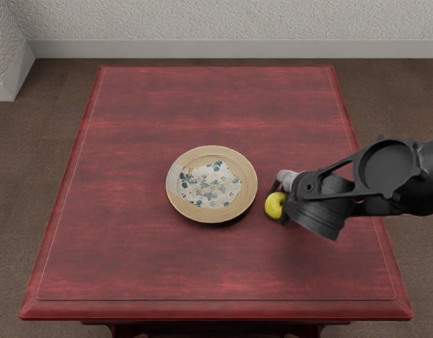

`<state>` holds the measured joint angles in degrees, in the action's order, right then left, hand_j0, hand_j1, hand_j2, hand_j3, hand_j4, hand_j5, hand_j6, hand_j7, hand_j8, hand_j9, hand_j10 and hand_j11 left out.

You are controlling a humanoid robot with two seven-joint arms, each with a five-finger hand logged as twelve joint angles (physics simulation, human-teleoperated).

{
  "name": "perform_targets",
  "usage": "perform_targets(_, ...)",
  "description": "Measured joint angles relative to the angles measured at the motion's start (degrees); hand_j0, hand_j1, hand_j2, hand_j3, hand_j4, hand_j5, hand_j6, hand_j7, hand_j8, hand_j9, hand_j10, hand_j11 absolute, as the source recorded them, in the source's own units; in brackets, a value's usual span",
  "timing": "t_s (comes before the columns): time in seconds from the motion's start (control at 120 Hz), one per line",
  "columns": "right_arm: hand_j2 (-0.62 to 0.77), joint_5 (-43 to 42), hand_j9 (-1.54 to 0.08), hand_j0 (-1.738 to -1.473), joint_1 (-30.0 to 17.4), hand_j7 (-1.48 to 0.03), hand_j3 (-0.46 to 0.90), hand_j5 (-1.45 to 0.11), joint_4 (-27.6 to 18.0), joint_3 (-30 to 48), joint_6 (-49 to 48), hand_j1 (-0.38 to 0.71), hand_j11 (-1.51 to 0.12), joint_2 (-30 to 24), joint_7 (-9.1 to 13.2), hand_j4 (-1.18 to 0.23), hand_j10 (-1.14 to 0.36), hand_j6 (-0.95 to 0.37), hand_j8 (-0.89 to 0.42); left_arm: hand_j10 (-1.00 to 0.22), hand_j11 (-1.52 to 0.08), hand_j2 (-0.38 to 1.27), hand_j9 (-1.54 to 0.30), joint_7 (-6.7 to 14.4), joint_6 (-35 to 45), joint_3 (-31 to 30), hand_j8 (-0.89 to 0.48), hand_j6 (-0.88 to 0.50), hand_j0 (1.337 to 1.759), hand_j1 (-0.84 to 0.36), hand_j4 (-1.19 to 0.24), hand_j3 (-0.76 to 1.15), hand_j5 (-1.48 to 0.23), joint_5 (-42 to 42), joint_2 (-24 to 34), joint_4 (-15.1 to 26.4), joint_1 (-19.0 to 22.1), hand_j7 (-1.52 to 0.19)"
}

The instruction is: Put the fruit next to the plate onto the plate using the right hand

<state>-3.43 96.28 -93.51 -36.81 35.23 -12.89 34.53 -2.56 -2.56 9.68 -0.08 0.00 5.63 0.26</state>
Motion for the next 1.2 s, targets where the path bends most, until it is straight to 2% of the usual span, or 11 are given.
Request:
perform_targets(0.058,0.01,0.0,-1.11,-1.65,0.1,-1.09,0.0,-0.79,-0.1,0.3,-0.2,0.26,-0.99,-1.2,-0.1,-0.53,-0.44,-0.23,-0.34,-0.25,-0.32,0.05,-0.32,0.0,0.0,0.0,-0.25,-0.25,1.658,0.05,-0.25,0.0,-0.32,0.0,0.0,0.0,0.0,-0.32)
perform_targets(0.242,0.09,-0.2,-0.98,-1.647,0.6,-0.98,0.0,-0.84,-0.5,4.4,-0.3,0.23,-0.93,-9.1,-0.1,-0.59,-0.6,-0.38,-0.49,-0.25,-0.32,0.05,-0.32,0.0,0.0,0.0,-0.25,-0.25,1.658,0.05,-0.25,0.0,-0.32,0.0,0.0,0.0,0.0,-0.32)
perform_targets(0.375,0.18,-0.1,-0.94,-1.649,0.4,-0.95,0.0,-0.86,-0.4,10.6,-0.3,0.25,-0.91,-15.4,0.0,-0.6,-0.65,-0.42,-0.52,-0.25,-0.32,0.05,-0.32,0.0,0.0,0.0,-0.25,-0.25,1.658,0.05,-0.25,0.0,-0.32,0.0,0.0,0.0,0.0,-0.32)
perform_targets(0.508,0.22,0.0,-0.92,-1.651,-1.5,-0.93,0.0,-0.88,0.0,17.5,-0.3,0.26,-0.91,-17.4,-0.1,-0.59,-0.68,-0.42,-0.53,-0.25,-0.32,0.05,-0.32,0.0,0.0,0.0,-0.25,-0.25,1.658,0.05,-0.25,0.0,-0.32,0.0,0.0,0.0,0.0,-0.32)
perform_targets(0.725,0.23,-0.1,-0.96,-1.651,-6.5,-0.97,0.0,-0.94,2.7,24.2,-0.4,0.27,-0.95,-11.6,-0.3,-0.56,-0.73,-0.41,-0.51,-0.25,-0.32,0.05,-0.32,0.0,0.0,0.0,-0.25,-0.25,1.658,0.05,-0.25,0.0,-0.32,0.0,0.0,0.0,0.0,-0.32)
perform_targets(0.917,0.32,-0.5,-1.05,-1.65,-9.3,-1.05,0.0,-1.04,5.9,26.2,-0.4,0.23,-1.05,-4.9,-0.6,-0.59,-0.8,-0.43,-0.56,-0.25,-0.32,0.05,-0.32,0.0,0.0,0.0,-0.25,-0.25,1.658,0.05,-0.25,0.0,-0.32,0.0,0.0,0.0,0.0,-0.32)
perform_targets(0.975,0.39,-0.6,-1.07,-1.65,-9.9,-1.07,0.0,-1.05,6.6,26.6,-0.5,0.24,-1.07,-3.4,-0.8,-0.6,-0.81,-0.44,-0.57,-0.25,-0.32,0.05,-0.32,0.0,0.0,0.0,-0.25,-0.25,1.658,0.05,-0.25,0.0,-0.32,0.0,0.0,0.0,0.0,-0.32)
perform_targets(1.1,0.34,-0.7,-1.08,-1.65,-10.3,-1.07,0.0,-1.07,7.7,27.0,-0.5,0.23,-1.08,-1.3,-1.0,-0.6,-0.81,-0.43,-0.56,-0.25,-0.32,0.05,-0.32,0.0,0.0,0.0,-0.25,-0.25,1.658,0.05,-0.25,0.0,-0.32,0.0,0.0,0.0,0.0,-0.32)
perform_targets(1.158,0.29,-1.1,-1.01,-1.651,-10.3,-1.0,0.0,-0.99,7.8,27.1,-0.4,0.21,-1.01,-0.9,-1.0,-0.62,-0.75,-0.45,-0.59,-0.25,-0.32,0.05,-0.32,0.0,0.0,0.0,-0.25,-0.25,1.658,0.05,-0.25,0.0,-0.32,0.0,0.0,0.0,0.0,-0.32)
perform_targets(1.2,0.22,-1.3,-0.91,-1.652,-10.3,-0.9,0.0,-0.9,7.9,27.5,-0.3,0.19,-0.91,-0.8,-0.9,-0.57,-0.69,-0.44,-0.56,-0.25,-0.32,0.05,-0.32,0.0,0.0,0.0,-0.25,-0.25,1.658,0.05,-0.25,0.0,-0.32,0.0,0.0,0.0,0.0,-0.32)
